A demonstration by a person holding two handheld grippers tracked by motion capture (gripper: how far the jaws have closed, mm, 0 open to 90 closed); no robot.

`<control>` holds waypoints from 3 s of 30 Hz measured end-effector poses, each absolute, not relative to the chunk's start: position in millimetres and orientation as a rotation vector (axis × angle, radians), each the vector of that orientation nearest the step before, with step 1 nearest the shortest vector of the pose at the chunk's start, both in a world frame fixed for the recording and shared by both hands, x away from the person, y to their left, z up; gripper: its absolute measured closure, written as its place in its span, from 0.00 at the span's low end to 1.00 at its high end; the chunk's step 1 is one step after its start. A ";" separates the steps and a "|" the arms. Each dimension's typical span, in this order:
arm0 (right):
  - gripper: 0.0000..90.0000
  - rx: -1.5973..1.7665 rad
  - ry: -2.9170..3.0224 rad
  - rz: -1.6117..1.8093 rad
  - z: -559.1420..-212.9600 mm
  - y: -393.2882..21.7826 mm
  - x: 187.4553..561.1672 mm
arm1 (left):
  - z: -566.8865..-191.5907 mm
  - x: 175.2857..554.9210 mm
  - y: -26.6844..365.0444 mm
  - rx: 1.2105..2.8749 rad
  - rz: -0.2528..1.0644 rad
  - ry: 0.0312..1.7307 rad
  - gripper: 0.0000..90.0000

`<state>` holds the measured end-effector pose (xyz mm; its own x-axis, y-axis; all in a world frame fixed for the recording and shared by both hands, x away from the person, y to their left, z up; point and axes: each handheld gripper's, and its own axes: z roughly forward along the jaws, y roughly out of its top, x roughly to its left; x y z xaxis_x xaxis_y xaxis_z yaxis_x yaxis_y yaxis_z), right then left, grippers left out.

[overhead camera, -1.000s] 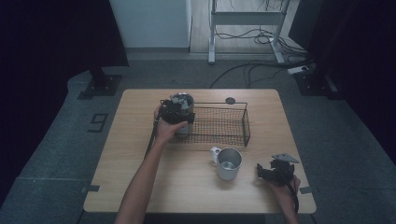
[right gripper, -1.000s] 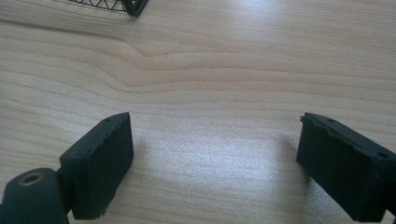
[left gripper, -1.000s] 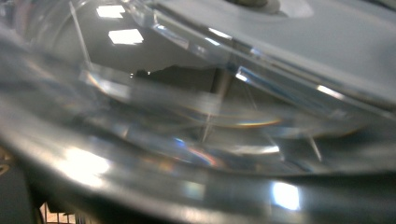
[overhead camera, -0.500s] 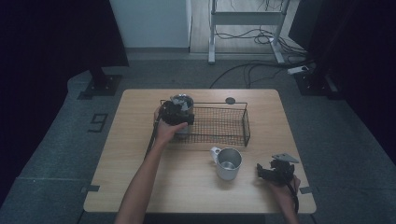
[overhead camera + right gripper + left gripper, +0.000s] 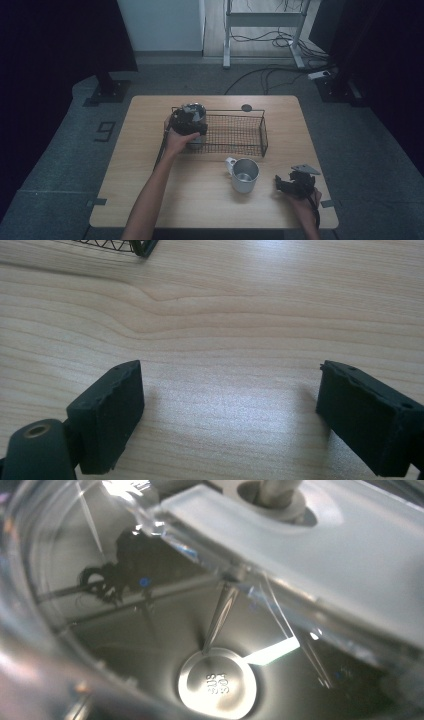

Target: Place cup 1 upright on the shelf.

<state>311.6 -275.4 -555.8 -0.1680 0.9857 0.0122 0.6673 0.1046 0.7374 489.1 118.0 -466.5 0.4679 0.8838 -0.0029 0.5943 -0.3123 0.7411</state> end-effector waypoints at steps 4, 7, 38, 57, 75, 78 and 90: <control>0.13 1.608 1.895 0.845 -555.8 -275.3 311.5 | -467.5 487.4 119.5 2.028 0.533 1.227 0.04; 0.13 1.608 1.894 0.845 -555.8 -275.3 311.5 | -467.3 486.3 121.4 2.027 0.527 1.228 0.04; 0.13 1.611 1.889 0.845 -555.7 -275.3 311.8 | -452.0 469.2 137.5 1.961 0.511 1.212 0.01; 0.15 1.616 1.882 0.843 -555.6 -275.2 309.8 | -436.8 452.9 151.6 1.891 0.520 1.168 0.01; 0.15 1.615 1.883 0.841 -555.5 -275.1 309.7 | -425.9 412.5 176.7 1.852 0.537 1.111 0.01; 0.15 1.617 1.882 0.842 -555.4 -275.1 309.8 | -420.2 399.8 177.5 1.854 0.546 1.077 0.01; 0.15 1.615 1.885 0.845 -555.4 -275.0 309.8 | -430.3 358.0 189.0 1.890 0.562 1.043 0.03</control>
